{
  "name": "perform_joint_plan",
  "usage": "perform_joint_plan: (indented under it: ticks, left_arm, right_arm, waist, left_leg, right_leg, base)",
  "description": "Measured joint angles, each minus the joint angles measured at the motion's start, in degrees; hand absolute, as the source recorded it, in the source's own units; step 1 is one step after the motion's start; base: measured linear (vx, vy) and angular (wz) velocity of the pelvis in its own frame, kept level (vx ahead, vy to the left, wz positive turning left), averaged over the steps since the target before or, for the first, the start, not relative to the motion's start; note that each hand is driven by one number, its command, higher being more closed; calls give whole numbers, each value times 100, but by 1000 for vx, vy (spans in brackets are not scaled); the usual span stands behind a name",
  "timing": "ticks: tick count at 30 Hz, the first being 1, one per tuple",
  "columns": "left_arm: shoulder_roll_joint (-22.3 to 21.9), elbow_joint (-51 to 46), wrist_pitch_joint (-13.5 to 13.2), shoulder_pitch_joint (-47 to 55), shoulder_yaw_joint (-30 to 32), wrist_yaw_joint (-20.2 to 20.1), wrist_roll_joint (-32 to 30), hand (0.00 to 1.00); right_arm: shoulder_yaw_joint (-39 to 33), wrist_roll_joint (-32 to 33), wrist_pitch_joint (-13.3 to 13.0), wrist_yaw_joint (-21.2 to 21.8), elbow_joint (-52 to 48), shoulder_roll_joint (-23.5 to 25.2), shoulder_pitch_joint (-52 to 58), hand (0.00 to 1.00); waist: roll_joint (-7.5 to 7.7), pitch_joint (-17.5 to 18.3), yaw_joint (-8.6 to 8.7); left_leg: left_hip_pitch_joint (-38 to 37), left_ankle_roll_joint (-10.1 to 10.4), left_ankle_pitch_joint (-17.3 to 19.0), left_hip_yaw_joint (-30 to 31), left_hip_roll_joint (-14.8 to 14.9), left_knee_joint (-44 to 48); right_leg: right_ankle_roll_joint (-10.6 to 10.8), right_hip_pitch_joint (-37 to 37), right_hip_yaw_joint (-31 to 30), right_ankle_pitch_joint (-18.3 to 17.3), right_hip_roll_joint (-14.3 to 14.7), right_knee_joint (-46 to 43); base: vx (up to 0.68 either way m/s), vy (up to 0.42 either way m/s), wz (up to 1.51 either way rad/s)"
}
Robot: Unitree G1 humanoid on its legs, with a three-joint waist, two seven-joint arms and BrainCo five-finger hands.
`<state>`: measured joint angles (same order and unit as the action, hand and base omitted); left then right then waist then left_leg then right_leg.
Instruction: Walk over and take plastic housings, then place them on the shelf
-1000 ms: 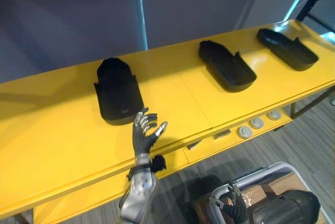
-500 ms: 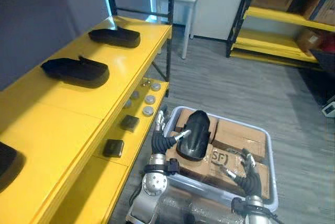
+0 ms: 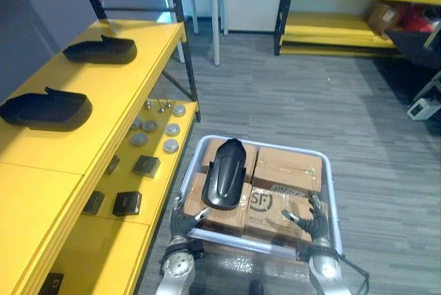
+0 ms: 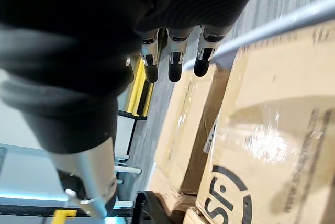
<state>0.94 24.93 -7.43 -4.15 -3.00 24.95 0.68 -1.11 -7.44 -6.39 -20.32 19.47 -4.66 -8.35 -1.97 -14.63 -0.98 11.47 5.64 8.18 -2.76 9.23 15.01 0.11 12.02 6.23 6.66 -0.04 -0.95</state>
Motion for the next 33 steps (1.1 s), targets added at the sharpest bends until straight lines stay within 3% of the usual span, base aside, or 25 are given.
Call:
perform_joint_plan:
  ticks: [2, 3, 8, 10, 13, 15, 18, 23, 24, 29, 33]
  left_arm:
    - [104, 572, 6, -105, 346, 187, -19, 0]
    - [254, 992, 74, -140, 505, 491, -107, 0]
    - [263, 1007, 35, -51, 500, 482, -139, 0]
    - [267, 1098, -57, -58, 491, 459, -140, 0]
    - [295, 1498, -104, -86, 466, 422, -107, 0]
    - [312, 1824, -111, -199, 381, 348, 77, 0]
    - [334, 2002, -132, -293, 371, 300, 206, 0]
    - [368, 2118, -150, -510, 362, 222, 313, 0]
    - [387, 2122, -167, -594, 332, 212, 386, 0]
    - [444, 2124, -210, -768, 191, 124, 502, 0]
    - [426, 2152, -198, -773, 189, -80, 620, 0]
  right_arm:
    - [-107, -16, 73, -159, 193, 9, -754, 0]
    - [-350, -17, 289, -497, 688, -2, -1873, 0]
    - [-389, -23, 361, -686, 981, -1, -2577, 0]
    - [-711, -13, 418, -818, 1380, -27, -3038, 0]
    - [-958, 9, 522, -1038, 2570, -439, -4001, 0]
    - [-946, 45, 568, -1019, 3505, -923, -4566, 0]
    - [-949, 75, 637, -891, 4281, -1214, -5058, 0]
    - [-941, 137, 762, -842, 4616, -1402, -5303, 0]
    - [-911, 136, 780, -840, 4832, -1559, -5431, 100]
    - [-893, 137, 791, -727, 5238, -2140, -5634, 100]
    - [-925, 112, 853, -155, 5514, -2432, -5714, 100]
  waist:
    - [31, -335, -46]
    - [167, -690, -403]
    - [251, -867, -475]
    - [255, -989, -484]
    - [252, -1055, -542]
    - [215, -1097, -675]
    - [210, -1149, -784]
    - [161, -1208, -859]
    - [158, -1210, -858]
    - [141, -1219, -904]
    - [111, -1237, -921]
  left_leg:
    - [179, -117, -174, 37, -240, -158]
    - [435, -136, -191, 176, -358, -20]
    - [554, -167, -172, 292, -443, 74]
    - [667, -209, -144, 321, -476, 173]
    - [1045, -235, -119, 463, -499, 357]
    - [1273, -230, -119, 617, -500, 477]
    - [1488, -215, -129, 780, -496, 555]
    - [1745, -203, -141, 948, -500, 696]
    - [1852, -207, -143, 1016, -530, 737]
    - [2091, -236, -222, 1208, -616, 709]
    - [2086, -200, -336, 1318, -624, 575]
  right_leg:
    - [74, 63, 55, 285, -213, 293]
    - [156, 91, 119, 445, -303, 501]
    - [266, 90, 66, 523, -382, 548]
    - [273, 139, 68, 527, -411, 548]
    - [327, 362, 106, 566, -415, 547]
    - [344, 466, 198, 586, -388, 544]
    - [365, 583, 230, 603, -354, 536]
    - [474, 693, 233, 682, -330, 536]
    - [483, 746, 243, 690, -339, 536]
    - [502, 901, 267, 757, -379, 538]
    - [502, 908, 330, 756, -378, 540]
  base:
    - [-18, 194, 26]
    - [54, 199, 48]
    - [38, 99, 16]
    - [-65, 72, 6]
    - [-80, 46, 14]
    - [-69, 23, 27]
    - [-15, 29, 22]
    - [20, 48, 15]
    - [2, 38, 17]
    - [-2, 27, 19]
    - [30, -17, 14]
